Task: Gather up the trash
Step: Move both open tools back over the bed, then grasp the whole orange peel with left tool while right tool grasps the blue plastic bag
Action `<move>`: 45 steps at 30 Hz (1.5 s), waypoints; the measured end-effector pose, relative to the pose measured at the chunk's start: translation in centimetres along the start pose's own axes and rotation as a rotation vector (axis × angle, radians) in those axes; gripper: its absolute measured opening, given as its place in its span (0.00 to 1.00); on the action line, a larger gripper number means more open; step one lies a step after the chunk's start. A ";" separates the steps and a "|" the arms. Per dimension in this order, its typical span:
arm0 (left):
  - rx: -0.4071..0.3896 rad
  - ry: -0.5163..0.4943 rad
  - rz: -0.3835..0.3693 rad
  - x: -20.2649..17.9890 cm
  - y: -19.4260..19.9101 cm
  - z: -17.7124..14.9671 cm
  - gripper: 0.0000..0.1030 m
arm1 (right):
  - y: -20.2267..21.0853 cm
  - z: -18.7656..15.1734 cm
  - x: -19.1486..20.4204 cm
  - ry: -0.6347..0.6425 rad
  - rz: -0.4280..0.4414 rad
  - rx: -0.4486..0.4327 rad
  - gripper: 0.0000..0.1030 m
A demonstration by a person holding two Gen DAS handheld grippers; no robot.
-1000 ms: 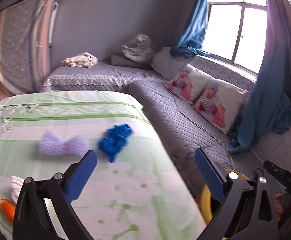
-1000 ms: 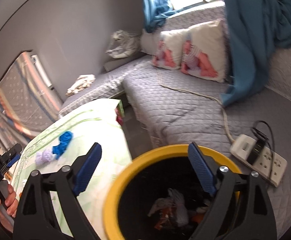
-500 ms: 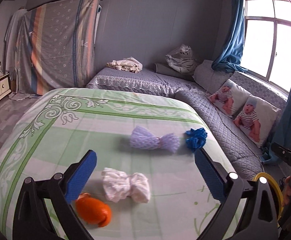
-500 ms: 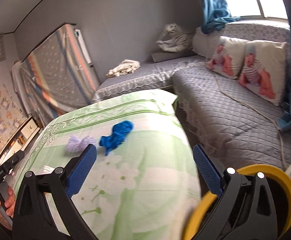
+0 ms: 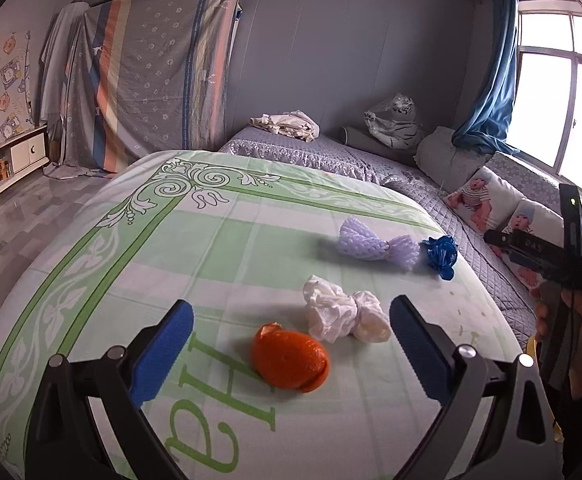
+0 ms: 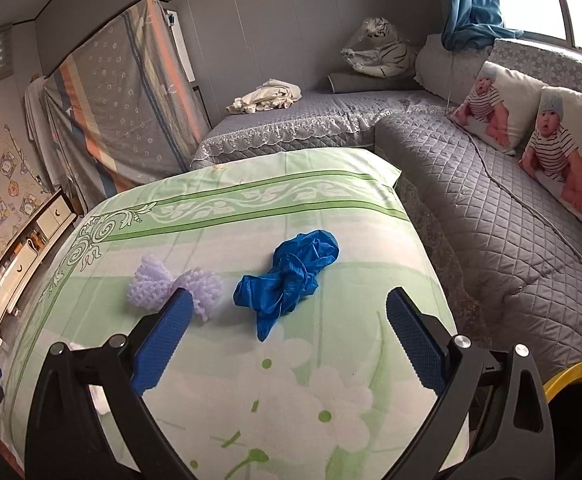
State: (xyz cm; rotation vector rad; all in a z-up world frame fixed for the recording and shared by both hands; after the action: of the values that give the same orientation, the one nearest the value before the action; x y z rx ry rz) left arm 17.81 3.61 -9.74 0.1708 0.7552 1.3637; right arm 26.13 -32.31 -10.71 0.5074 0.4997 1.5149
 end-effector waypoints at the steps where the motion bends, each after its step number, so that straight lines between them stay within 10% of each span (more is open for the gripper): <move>1: 0.000 -0.003 0.010 0.2 -0.1 -0.2 0.92 | -0.7 0.2 0.0 -0.006 0.000 0.007 0.90; 29: 0.243 -0.015 0.070 1.9 -7.5 -3.6 0.84 | -11.3 0.3 -1.1 -0.055 -0.084 0.146 0.89; 36: 0.238 -0.062 0.038 0.5 -7.1 -3.9 0.54 | -12.6 -0.5 -0.2 -0.031 -0.081 0.204 0.57; 45: 0.231 -0.080 0.041 0.1 -6.8 -4.0 0.47 | -12.6 -0.8 0.2 -0.001 -0.075 0.236 0.25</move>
State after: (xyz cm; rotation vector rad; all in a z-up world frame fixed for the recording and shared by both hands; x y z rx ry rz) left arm 21.03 0.83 -16.40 0.4226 0.8442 1.2984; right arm 35.69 -32.00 -18.92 0.6649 0.6941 1.3913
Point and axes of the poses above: each gripper's, at about its wrist camera, not at the fingertips, and y roughly against the way its jaws point, x to its left, z to its top, the point moved 7 cm from there along -y, roughly the way its jaws point, and after that the axes turned 14 degrees about y, right-handed, at the moved point
